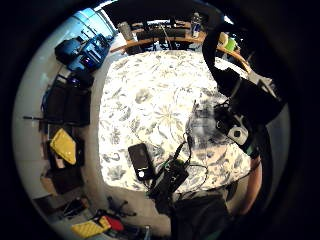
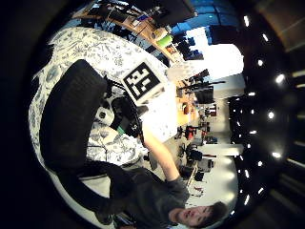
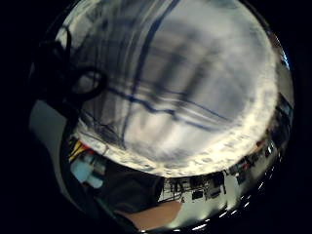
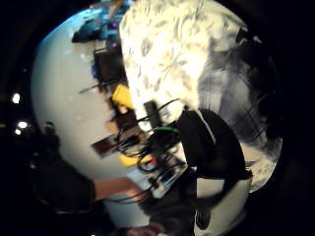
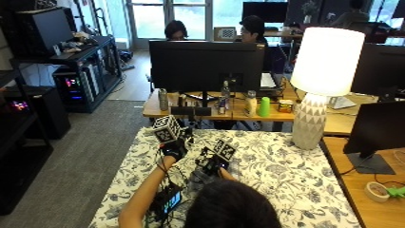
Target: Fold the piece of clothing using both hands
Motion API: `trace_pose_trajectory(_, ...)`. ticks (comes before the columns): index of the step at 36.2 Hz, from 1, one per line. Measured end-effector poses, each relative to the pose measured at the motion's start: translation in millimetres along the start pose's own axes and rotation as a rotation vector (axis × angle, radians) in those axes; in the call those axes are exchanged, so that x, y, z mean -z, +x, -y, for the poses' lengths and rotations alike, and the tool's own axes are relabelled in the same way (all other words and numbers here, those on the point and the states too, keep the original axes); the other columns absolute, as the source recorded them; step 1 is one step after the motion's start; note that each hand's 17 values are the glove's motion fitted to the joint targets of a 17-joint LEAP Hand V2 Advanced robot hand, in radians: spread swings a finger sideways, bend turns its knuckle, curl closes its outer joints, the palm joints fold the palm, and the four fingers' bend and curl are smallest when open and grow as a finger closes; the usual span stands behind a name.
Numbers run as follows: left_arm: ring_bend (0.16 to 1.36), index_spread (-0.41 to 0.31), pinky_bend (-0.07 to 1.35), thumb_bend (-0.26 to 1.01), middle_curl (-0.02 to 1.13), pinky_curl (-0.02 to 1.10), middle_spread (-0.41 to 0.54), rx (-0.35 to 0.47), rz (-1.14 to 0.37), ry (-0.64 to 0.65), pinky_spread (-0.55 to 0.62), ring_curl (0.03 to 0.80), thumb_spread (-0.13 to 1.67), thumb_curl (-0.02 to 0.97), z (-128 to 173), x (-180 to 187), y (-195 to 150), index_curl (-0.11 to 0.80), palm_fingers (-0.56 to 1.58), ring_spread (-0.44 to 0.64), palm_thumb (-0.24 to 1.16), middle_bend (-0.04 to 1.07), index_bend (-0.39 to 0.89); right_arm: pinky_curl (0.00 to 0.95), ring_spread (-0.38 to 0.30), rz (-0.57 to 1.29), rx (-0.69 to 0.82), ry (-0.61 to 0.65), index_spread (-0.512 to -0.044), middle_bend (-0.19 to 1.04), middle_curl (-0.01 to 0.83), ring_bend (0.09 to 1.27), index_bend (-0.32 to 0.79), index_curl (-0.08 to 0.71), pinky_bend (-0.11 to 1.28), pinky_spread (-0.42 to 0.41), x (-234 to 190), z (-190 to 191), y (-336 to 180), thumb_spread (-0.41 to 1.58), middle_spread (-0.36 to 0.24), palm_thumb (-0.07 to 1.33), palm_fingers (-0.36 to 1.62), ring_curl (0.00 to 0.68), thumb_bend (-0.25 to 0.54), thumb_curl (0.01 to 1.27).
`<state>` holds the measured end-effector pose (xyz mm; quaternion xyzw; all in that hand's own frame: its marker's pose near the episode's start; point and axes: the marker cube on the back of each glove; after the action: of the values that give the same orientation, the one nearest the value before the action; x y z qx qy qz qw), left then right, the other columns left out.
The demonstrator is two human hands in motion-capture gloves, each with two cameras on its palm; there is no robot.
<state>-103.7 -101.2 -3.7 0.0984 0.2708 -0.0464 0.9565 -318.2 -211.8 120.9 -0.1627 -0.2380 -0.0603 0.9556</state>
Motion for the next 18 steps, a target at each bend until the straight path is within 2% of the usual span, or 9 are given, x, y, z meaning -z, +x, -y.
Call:
trace_pose_trajectory(1, 0.94, -0.084, 1.0, 0.1, 0.32, 0.4, 0.121, 0.001, -0.014, -0.006, -0.07, 0.402, 1.41, 0.131, -3.7, 0.3, -3.8, 0.07, 0.25, -0.08, 0.15, 0.19, 0.04, 0.431, -0.184, 0.014, -0.055, 0.082, -0.215, 0.31, 0.472, 0.74, -0.03, 0.249, 0.79, -0.306, -2.2, 7.5, 2.3, 0.85, -0.142, 0.79, 1.06, 0.458, -0.076, 0.48)
trace_pose_trajectory(3, 0.93, -0.084, 0.99, 0.1, 0.32, 0.4, 0.12, 0.005, -0.06, -0.023, -0.07, 0.4, 1.41, 0.131, -10.3, 1.1, -8.6, 0.066, 0.25, -0.09, 0.14, 0.19, 0.03, 0.439, -0.166, 0.089, -0.109, 0.146, -0.213, 0.27, 0.464, 0.74, -0.02, 0.233, 0.8, -0.285, 3.5, 11.4, 6.3, 0.94, -0.125, 0.73, 1.01, 0.461, -0.068, 0.45)
trace_pose_trajectory(6, 0.93, -0.084, 0.99, 0.09, 0.33, 0.4, 0.119, 0.016, -0.191, -0.058, -0.07, 0.397, 1.41, 0.13, -14.9, 0.5, -12.4, 0.062, 0.25, -0.09, 0.13, 0.19, 0.03, 0.444, -0.14, 0.283, -0.122, 0.119, -0.204, 0.25, 0.459, 0.73, 0.0, 0.209, 0.8, -0.238, 27.7, -5.0, 3.6, 1.03, -0.103, 0.68, 0.96, 0.461, -0.049, 0.42)
trace_pose_trajectory(8, 0.93, -0.084, 0.98, 0.08, 0.33, 0.39, 0.122, 0.036, -0.302, -0.087, -0.07, 0.395, 1.41, 0.128, -16.2, 0.1, -12.4, 0.059, 0.25, -0.09, 0.12, 0.19, 0.03, 0.436, -0.131, 0.414, -0.053, 0.069, -0.202, 0.27, 0.461, 0.73, -0.01, 0.187, 0.79, -0.221, 54.7, -28.1, -1.3, 1.08, -0.096, 0.67, 0.96, 0.453, -0.029, 0.4)
trace_pose_trajectory(10, 0.93, -0.084, 0.98, 0.07, 0.34, 0.39, 0.123, 0.056, -0.396, -0.111, -0.07, 0.393, 1.41, 0.128, -17.6, 1.0, -9.4, 0.056, 0.26, -0.09, 0.12, 0.19, 0.03, 0.423, -0.131, 0.493, 0.102, 0.028, -0.194, 0.3, 0.466, 0.71, 0.02, 0.18, 0.76, -0.207, 89.5, -49.2, 0.0, 1.13, -0.09, 0.72, 1.0, 0.443, 0.012, 0.4)
trace_pose_trajectory(12, 0.93, -0.084, 0.96, 0.07, 0.34, 0.39, 0.124, 0.059, -0.446, -0.126, -0.06, 0.392, 1.42, 0.129, -12.7, -0.1, -7.8, 0.056, 0.26, -0.09, 0.11, 0.19, 0.04, 0.412, -0.128, 0.484, 0.225, 0.05, -0.189, 0.3, 0.464, 0.7, 0.04, 0.175, 0.74, -0.199, 124.3, -59.0, 8.7, 1.17, -0.08, 0.75, 1.03, 0.435, 0.023, 0.4)
trace_pose_trajectory(16, 0.91, -0.084, 0.94, 0.06, 0.35, 0.38, 0.127, 0.046, -0.505, -0.151, -0.05, 0.387, 1.42, 0.131, 0.5, -1.1, -2.6, 0.058, 0.24, -0.08, 0.11, 0.2, 0.05, 0.401, -0.123, 0.323, 0.079, 0.304, -0.184, 0.3, 0.467, 0.69, 0.04, 0.168, 0.71, -0.189, 176.8, -77.4, 18.9, 1.23, -0.071, 0.77, 1.05, 0.432, 0.029, 0.39)
trace_pose_trajectory(18, 0.9, -0.084, 0.92, 0.06, 0.35, 0.38, 0.128, 0.037, -0.517, -0.15, -0.04, 0.386, 1.42, 0.132, 3.9, 1.8, 4.9, 0.06, 0.23, -0.07, 0.11, 0.2, 0.06, 0.399, -0.122, 0.252, 0.082, 0.389, -0.183, 0.3, 0.466, 0.68, 0.05, 0.166, 0.7, -0.186, 199.3, -79.4, 31.8, 1.25, -0.068, 0.78, 1.06, 0.432, 0.029, 0.39)
